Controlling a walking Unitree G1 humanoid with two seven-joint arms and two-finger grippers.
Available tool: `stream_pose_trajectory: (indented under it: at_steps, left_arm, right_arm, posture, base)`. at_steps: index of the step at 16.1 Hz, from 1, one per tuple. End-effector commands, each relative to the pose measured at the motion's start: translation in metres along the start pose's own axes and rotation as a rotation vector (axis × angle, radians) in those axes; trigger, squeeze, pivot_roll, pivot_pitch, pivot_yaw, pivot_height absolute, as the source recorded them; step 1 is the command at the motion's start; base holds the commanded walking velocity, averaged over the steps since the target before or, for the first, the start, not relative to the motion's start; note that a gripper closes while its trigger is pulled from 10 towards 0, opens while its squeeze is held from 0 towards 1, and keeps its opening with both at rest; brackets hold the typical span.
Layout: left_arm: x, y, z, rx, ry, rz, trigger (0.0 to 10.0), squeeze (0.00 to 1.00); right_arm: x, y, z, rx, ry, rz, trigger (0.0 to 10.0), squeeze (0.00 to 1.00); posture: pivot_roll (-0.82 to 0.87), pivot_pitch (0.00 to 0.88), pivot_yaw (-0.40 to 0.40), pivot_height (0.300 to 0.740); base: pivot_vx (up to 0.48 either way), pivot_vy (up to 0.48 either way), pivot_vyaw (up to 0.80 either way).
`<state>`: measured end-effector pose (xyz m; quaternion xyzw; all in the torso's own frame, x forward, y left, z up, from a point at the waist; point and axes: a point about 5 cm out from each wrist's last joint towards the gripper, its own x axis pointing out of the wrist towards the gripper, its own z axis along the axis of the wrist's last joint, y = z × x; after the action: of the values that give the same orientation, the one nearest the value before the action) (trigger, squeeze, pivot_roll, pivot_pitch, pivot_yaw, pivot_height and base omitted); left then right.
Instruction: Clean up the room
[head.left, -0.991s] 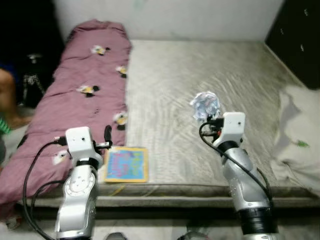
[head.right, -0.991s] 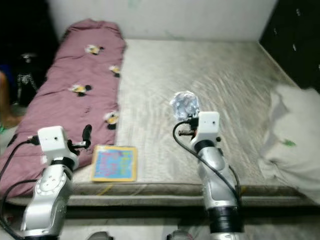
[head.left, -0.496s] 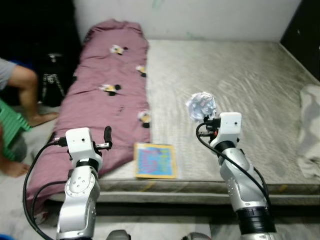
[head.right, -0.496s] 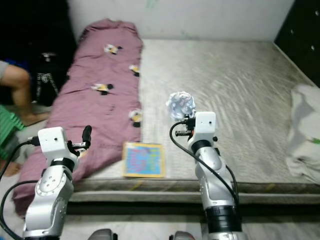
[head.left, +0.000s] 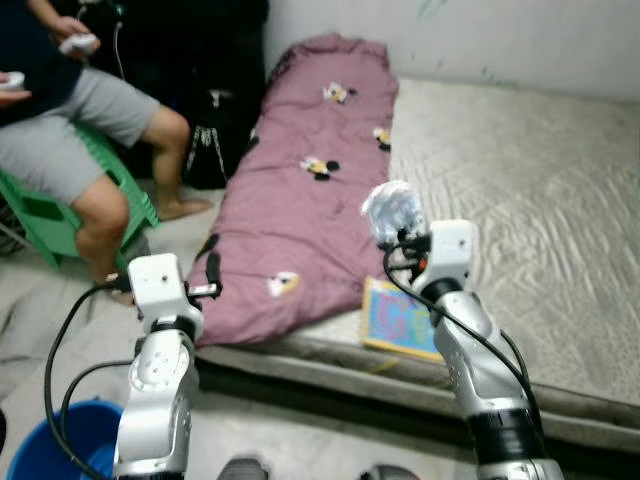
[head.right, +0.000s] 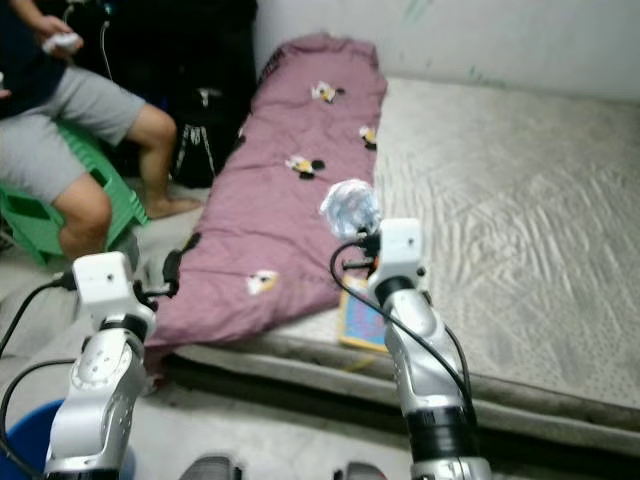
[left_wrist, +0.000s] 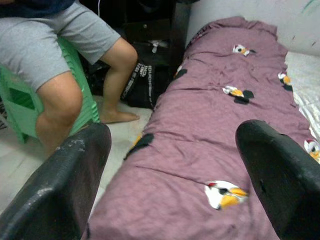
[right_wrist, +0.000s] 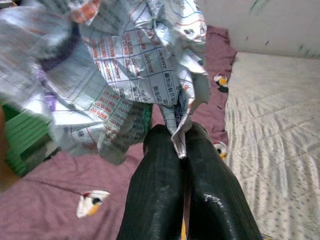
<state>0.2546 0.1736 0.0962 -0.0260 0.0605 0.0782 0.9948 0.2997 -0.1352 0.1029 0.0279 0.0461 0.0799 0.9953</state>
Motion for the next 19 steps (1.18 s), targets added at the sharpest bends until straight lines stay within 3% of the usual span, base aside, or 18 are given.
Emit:
stream_pose_trajectory:
  at_steps: [1,7,11,12,14,15,18,19]
  left_arm:
    - [-0.001,0.007,0.002,0.011,-0.005,0.025,10.0,0.00]
    - [0.001,0.005,0.004,0.007,-0.020,0.020,10.0,0.00]
    - [-0.003,0.006,0.006,-0.007,-0.022,-0.001,10.0,0.00]
    - [-0.003,0.007,0.002,-0.054,0.031,0.000,10.0,0.00]
    - [-0.005,0.009,0.001,-0.056,0.022,-0.019,10.0,0.00]
    - [-0.007,0.012,0.001,0.005,0.006,-0.020,10.0,0.00]
    - [-0.012,0.015,-0.002,0.002,-0.007,-0.037,10.0,0.00]
    - [-0.013,0.016,0.000,0.035,-0.041,-0.052,10.0,0.00]
  right_arm:
    - [0.002,0.007,0.006,-0.001,-0.023,0.022,10.0,0.00]
    - [0.004,0.006,0.003,0.001,-0.013,0.019,10.0,0.00]
    - [0.005,0.011,0.006,-0.015,-0.025,0.052,10.0,0.00]
    - [0.005,0.011,0.005,-0.009,-0.025,0.051,10.0,0.00]
    - [0.005,0.011,0.005,-0.007,-0.024,0.052,10.0,0.00]
    - [0.004,0.012,0.005,-0.005,-0.023,0.053,10.0,0.00]
    - [0.003,0.012,0.003,-0.005,-0.020,0.051,10.0,0.00]
    - [0.002,0.011,0.003,-0.004,-0.019,0.049,10.0,0.00]
  posture:
    - [-0.03,0.000,-0.010,0.740]
    - [-0.03,0.000,-0.011,0.740]
    - [-0.02,0.002,-0.011,0.740]
    - [-0.02,0.004,-0.009,0.740]
    - [-0.02,0.007,-0.007,0.740]
    - [-0.02,0.005,-0.005,0.740]
    - [-0.02,0.000,0.000,0.740]
    - [-0.02,0.000,0.000,0.740]
  base:
    - [0.000,0.480,0.00]
    - [0.000,0.477,0.00]
    - [0.000,0.000,0.00]
    - [0.000,0.000,0.80]
    - [0.000,0.000,0.80]
    - [0.000,0.000,0.80]
    - [0.000,0.000,0.80]
    - [0.000,0.000,0.80]
